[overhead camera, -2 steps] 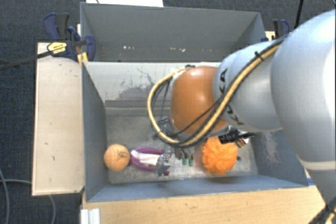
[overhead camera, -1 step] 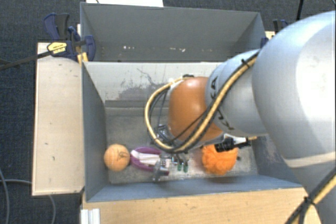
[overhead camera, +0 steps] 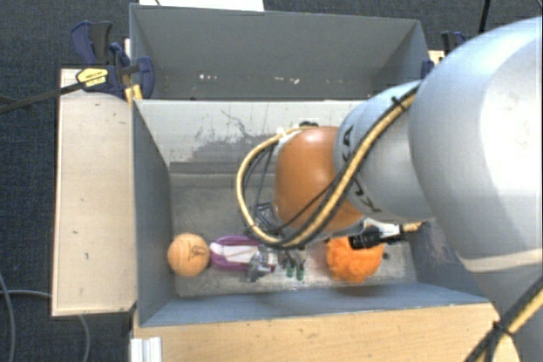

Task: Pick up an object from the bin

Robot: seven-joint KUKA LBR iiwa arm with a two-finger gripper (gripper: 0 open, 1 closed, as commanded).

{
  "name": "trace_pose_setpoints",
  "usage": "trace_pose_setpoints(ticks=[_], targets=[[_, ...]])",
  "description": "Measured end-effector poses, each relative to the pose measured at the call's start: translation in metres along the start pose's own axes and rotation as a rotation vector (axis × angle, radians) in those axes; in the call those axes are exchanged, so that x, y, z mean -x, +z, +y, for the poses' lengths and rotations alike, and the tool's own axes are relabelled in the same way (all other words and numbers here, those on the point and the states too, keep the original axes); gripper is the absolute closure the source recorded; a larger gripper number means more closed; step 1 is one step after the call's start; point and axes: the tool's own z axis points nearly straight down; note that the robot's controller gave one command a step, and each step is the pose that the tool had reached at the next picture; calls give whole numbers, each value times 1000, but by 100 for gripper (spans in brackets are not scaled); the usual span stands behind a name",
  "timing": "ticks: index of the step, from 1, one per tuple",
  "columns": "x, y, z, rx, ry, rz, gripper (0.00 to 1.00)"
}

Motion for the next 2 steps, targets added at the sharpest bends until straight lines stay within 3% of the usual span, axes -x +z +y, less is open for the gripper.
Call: trace_pose_setpoints(ticks=[2], targets=[[-2, -4, -1, -3, 1, 7, 100]])
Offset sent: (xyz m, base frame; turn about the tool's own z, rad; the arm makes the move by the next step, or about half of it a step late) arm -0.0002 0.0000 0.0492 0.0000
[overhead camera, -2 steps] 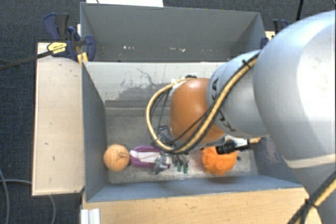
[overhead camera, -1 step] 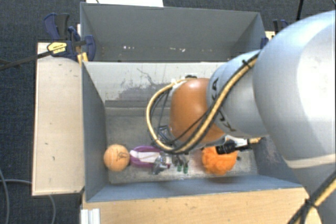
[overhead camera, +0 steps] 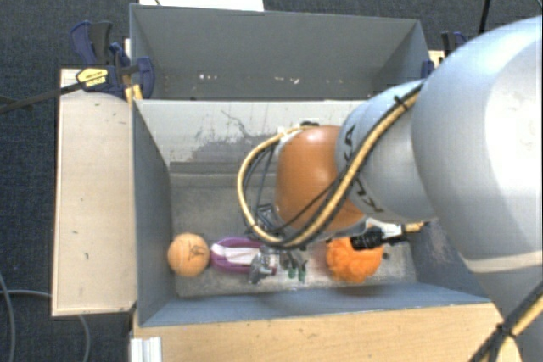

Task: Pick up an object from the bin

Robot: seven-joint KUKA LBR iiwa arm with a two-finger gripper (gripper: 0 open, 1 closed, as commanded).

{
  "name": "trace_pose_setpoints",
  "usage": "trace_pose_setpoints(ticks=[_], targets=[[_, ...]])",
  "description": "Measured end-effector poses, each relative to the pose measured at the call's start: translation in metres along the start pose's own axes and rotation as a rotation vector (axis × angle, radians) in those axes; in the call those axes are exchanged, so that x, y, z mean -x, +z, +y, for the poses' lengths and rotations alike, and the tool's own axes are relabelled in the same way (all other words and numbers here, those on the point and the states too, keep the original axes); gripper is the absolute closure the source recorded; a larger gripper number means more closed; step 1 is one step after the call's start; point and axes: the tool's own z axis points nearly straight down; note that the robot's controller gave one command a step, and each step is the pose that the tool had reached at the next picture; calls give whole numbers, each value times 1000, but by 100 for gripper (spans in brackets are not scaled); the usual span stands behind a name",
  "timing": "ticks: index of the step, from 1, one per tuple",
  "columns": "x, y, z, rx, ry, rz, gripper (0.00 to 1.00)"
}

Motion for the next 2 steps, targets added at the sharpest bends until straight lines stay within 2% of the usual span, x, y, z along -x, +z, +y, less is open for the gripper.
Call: trace_pose_setpoints(ticks=[1, 2], targets=[[-2, -15, -1, -5, 0, 10, 100], [-1, -30, -1, -4, 0, 8, 100]])
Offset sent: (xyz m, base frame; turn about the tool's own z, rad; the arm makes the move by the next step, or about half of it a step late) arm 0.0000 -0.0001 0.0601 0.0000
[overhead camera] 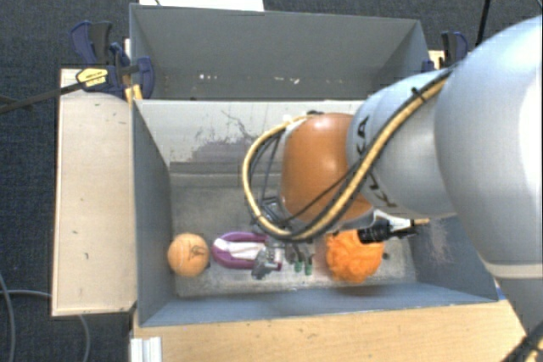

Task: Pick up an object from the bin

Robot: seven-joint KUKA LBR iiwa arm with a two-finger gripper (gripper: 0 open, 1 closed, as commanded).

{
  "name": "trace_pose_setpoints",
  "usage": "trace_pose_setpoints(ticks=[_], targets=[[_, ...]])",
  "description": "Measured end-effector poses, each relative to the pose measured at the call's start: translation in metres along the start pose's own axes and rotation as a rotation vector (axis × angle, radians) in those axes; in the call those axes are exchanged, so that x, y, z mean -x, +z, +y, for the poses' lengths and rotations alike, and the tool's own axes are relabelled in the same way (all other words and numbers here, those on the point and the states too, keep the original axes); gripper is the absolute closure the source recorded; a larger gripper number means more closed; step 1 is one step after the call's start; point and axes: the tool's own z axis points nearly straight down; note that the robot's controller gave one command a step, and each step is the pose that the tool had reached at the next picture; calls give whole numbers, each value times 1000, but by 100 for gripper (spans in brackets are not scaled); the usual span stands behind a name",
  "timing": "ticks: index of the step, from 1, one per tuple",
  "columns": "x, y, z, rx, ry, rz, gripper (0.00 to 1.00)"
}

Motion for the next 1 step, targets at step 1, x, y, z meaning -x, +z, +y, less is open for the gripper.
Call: trace_pose_setpoints(ticks=[1], targets=[[0, -14, 0, 0, 0, 0, 100]])
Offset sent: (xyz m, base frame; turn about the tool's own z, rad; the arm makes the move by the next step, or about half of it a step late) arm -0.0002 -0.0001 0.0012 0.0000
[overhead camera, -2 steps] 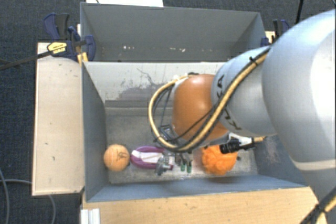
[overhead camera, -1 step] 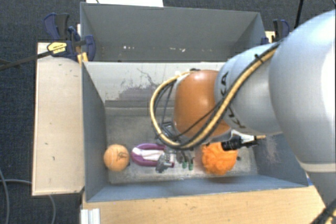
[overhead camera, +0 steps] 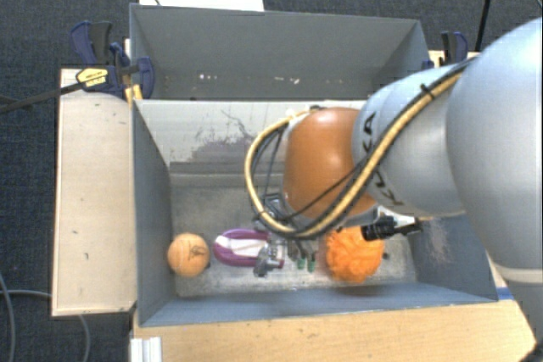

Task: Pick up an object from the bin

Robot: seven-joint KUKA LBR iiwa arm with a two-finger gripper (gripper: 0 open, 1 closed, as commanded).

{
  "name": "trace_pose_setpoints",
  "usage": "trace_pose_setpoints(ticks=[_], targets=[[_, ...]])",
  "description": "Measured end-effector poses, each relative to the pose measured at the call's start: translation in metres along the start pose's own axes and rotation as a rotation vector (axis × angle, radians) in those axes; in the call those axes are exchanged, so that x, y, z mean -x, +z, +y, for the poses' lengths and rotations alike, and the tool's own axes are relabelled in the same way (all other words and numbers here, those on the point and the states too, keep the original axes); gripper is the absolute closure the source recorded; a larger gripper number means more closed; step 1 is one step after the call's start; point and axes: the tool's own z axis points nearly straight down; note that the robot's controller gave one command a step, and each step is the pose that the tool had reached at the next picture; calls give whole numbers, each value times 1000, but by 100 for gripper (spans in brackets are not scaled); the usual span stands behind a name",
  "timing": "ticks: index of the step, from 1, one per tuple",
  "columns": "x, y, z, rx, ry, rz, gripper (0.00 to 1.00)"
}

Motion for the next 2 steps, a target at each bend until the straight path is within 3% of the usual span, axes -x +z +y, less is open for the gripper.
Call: trace_pose_setpoints(ticks=[2], targets=[[1, -20, 0, 2, 0, -5, 100]])
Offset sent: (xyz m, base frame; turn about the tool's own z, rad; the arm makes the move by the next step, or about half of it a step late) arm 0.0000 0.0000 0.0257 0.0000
